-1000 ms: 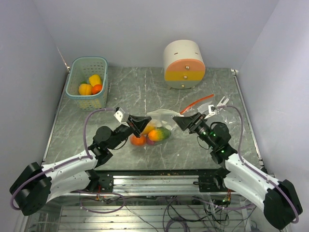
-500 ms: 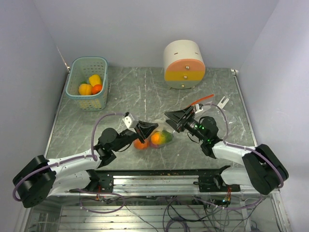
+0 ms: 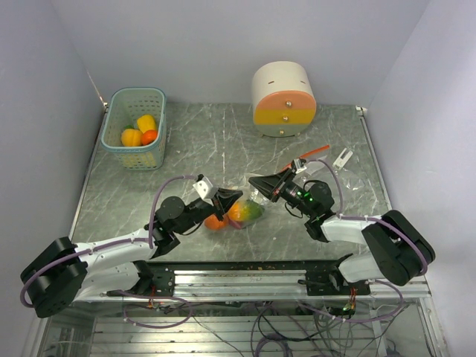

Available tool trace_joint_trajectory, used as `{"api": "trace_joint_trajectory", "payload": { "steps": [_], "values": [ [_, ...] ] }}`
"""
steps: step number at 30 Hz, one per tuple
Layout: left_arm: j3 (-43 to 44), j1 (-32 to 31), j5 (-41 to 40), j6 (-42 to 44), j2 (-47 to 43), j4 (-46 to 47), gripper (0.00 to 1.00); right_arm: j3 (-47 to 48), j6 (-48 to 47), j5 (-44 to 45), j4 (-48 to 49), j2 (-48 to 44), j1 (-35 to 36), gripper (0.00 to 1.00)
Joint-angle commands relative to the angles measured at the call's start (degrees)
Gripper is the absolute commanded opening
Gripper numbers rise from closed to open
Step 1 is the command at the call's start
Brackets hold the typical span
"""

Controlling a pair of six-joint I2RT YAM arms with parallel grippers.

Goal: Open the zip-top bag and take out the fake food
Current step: Open the zipper of the food storage bag at the center of the board.

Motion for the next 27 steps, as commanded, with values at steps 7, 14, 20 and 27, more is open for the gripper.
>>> {"api": "trace_joint_trajectory", "payload": {
  "steps": [7,14,20,27],
  "values": [
    [1.6,-0.3,-3.5,1.4,-2.1,-1.7,0.07,1.8,-4.5,0.1,-4.9,-4.2,0.2,0.0],
    [1.2,-0.3,-3.5,2.8,-2.7,-2.3,0.07,0.0,0.4,-1.0,-3.1,-4.9,0.2,0.41],
    [1.0,-0.3,-2.5,3.6,-2.5,-0.8,0.07,-0.3,5.3,-4.2,1.8,-1.3,0.6,0.76],
    [0.5,-0.3,-1.5,3.6,-2.7,0.3,0.07,2.0,9.1,-5.1,10.0,7.8,3.3,0.66]
  ]
}}
